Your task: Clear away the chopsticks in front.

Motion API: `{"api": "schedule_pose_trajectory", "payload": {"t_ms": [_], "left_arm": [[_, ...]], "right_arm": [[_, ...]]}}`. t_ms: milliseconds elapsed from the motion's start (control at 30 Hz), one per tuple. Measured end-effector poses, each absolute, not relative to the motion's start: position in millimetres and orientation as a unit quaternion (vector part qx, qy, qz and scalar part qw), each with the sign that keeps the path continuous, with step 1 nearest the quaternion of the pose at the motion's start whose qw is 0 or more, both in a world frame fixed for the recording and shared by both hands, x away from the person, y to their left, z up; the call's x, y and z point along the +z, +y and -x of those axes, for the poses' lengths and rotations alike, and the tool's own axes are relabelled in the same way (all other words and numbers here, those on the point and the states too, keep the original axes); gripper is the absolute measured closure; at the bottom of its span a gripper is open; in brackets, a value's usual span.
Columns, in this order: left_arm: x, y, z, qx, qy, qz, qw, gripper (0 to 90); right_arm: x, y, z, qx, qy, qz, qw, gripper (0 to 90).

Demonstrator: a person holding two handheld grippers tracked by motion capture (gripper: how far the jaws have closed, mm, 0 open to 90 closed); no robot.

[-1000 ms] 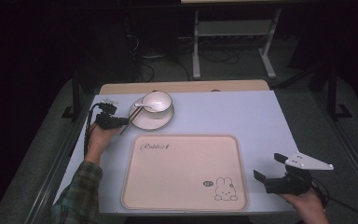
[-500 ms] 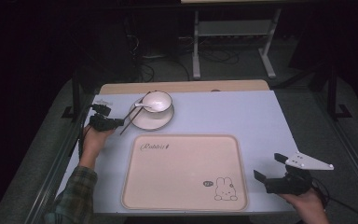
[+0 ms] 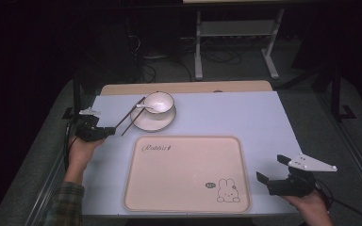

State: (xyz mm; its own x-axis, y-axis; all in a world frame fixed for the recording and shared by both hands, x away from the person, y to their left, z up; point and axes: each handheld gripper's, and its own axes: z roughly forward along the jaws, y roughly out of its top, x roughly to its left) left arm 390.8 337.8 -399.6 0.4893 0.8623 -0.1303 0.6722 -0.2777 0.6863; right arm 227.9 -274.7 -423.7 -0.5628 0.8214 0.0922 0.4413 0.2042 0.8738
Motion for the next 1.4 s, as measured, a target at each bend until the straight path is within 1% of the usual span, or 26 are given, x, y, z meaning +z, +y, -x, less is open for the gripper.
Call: {"api": "schedule_pose_trajectory", "payload": {"t_ms": [367, 667, 1000, 1400], "left_arm": [[-400, 350, -358, 0.123, 0.487, -0.789, 0.352, 85.1], [-400, 344, -329, 0.109, 0.475, -0.796, 0.360, 85.1], [-399, 321, -315, 0.095, 0.445, -0.814, 0.362, 85.1], [-404, 277, -311, 0.062, 0.391, -0.842, 0.366, 85.0]], "right_arm": [[-423, -274, -227, 0.470, 0.749, -0.420, 0.203, 0.0], [-423, -274, -227, 0.470, 0.750, -0.419, 0.203, 0.0], [-423, -274, -227, 0.469, 0.751, -0.417, 0.205, 0.0], [-423, -274, -227, 0.468, 0.751, -0.417, 0.205, 0.0]]}}
